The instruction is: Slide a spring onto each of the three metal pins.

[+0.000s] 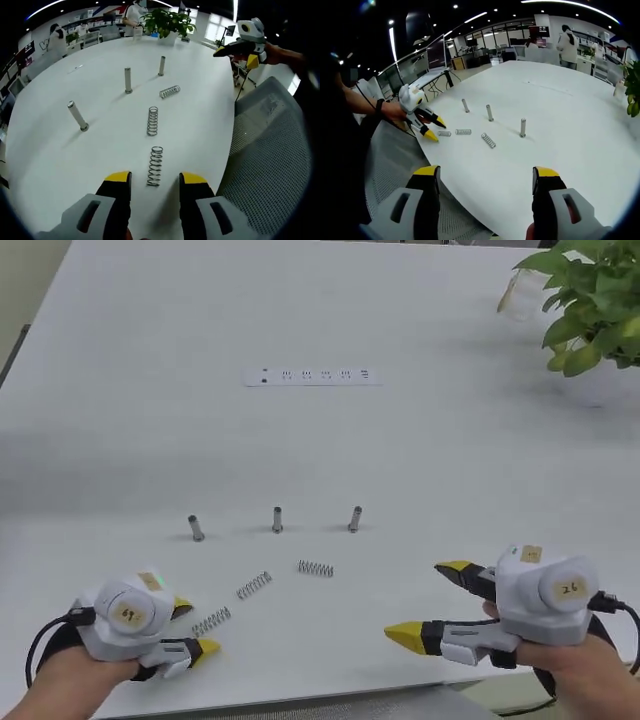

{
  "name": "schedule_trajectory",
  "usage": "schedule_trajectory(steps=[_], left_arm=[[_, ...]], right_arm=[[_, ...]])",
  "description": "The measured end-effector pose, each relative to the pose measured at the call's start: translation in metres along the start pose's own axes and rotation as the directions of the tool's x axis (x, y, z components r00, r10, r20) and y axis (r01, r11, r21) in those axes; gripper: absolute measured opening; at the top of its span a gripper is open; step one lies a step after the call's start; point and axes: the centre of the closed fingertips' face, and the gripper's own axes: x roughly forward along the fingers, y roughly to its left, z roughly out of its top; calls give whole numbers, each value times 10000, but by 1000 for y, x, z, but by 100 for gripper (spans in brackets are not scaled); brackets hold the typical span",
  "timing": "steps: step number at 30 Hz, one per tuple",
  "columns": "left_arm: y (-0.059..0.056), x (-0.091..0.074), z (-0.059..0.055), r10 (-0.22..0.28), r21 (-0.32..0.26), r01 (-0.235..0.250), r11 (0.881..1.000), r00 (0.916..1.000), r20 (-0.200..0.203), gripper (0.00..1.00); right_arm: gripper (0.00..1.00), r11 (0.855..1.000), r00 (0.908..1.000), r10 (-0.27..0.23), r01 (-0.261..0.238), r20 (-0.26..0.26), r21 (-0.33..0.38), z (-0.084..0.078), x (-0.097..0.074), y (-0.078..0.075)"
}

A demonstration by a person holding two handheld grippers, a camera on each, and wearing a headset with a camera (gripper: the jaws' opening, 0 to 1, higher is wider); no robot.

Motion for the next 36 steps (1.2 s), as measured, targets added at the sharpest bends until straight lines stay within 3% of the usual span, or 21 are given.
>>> schedule_trajectory(steps=[14, 29, 36], left_arm=[[3, 3, -2, 185, 493, -177, 9986, 9997, -171, 3], [5, 1, -2, 189, 246, -184, 9995, 9996, -232, 2], [5, -12, 11, 206, 469, -206, 9987, 9998, 0, 2]], right_arm=[[74, 10000, 10000, 32, -32, 1, 45, -2, 1, 0], [73, 10000, 10000, 80, -80, 18, 29, -1, 1, 2], [73, 9997, 9997, 249, -249, 32, -14, 1, 5, 6]])
